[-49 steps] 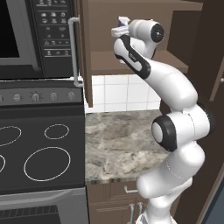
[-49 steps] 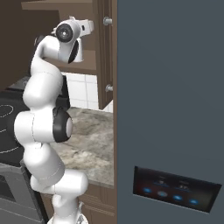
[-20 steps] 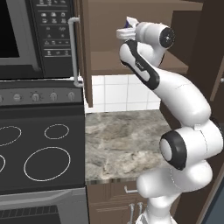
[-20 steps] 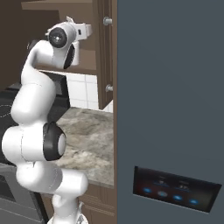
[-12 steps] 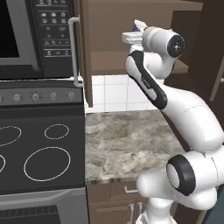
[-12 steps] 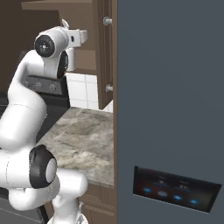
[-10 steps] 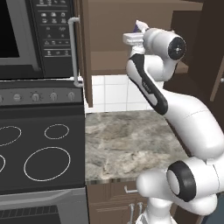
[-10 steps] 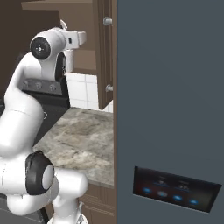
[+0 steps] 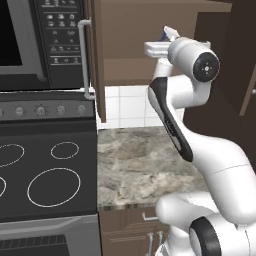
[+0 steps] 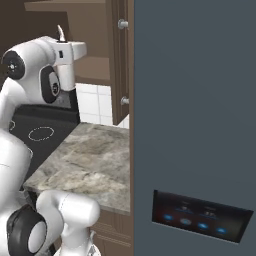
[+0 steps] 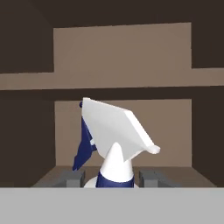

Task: Move the cutting board and knife to the sink. Then move spray from the cabinet to the counter.

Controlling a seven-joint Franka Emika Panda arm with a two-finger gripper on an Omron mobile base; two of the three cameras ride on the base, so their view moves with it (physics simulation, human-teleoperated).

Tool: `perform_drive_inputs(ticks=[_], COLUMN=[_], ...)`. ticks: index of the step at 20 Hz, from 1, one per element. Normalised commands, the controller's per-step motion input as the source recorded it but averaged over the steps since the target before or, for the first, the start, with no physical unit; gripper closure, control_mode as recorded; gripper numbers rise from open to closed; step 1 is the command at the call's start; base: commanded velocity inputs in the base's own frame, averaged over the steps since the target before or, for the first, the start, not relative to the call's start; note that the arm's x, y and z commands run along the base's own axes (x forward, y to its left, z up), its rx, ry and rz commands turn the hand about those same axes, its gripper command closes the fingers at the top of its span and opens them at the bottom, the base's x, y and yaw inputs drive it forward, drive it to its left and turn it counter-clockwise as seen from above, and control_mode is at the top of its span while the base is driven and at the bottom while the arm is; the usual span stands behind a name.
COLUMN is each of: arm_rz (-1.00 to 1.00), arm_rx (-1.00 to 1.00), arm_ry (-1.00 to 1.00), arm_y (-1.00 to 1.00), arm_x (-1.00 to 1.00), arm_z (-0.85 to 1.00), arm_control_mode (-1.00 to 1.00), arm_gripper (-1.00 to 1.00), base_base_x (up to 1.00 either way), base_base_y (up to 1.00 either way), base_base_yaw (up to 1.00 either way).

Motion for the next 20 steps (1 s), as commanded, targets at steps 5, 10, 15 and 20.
perform_drive_inputs(ticks=[5,10,15,20], arm_rz=[-0.07,-0.02,0.0,0.0], arm_rx=[0.0,0.0,0.0,0.0], arm_ry=[0.0,0.02,0.0,0.11], arm_y=[-0.06,-0.19,-0.16,-0.07], arm_x=[-0.63,-0.53,-0.37,-0.08], arm_z=[0.0,-0.07,-0.26,-0.44], arm_control_mode=[-1.0,-1.0,-1.0,-1.0], arm_gripper=[1.0,1.0,1.0,1.0], base_base_x=[0.0,0.0,0.0,0.0], base_base_y=[0.0,0.0,0.0,0.0], base_base_yaw=[0.0,0.0,0.0,0.0])
